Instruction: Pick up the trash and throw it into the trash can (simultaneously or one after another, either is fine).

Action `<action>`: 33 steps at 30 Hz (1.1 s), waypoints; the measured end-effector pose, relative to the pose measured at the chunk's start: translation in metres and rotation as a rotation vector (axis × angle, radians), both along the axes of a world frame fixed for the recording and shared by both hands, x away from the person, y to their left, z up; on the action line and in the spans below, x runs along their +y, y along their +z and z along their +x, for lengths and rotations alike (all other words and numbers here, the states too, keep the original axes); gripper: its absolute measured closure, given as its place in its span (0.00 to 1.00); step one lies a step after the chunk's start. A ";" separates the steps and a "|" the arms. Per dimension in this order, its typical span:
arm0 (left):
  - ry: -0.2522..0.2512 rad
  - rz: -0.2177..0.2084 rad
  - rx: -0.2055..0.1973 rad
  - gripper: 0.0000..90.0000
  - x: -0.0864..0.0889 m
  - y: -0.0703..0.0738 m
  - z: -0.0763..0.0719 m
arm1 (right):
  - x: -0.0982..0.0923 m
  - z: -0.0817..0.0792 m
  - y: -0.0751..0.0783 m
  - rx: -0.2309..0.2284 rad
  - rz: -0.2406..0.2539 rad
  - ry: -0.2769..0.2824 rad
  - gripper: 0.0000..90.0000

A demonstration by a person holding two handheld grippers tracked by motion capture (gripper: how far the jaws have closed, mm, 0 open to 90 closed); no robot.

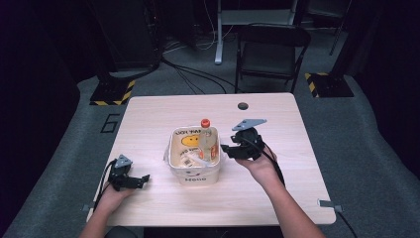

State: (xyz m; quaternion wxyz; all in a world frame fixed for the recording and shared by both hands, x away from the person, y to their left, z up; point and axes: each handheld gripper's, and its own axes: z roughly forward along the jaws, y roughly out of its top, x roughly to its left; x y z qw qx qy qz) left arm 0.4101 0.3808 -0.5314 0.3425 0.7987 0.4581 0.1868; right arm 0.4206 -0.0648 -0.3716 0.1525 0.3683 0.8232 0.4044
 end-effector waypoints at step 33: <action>0.004 -0.002 0.000 0.00 0.000 0.000 -0.003 | -0.092 -0.017 -0.060 -0.021 0.006 -0.223 0.49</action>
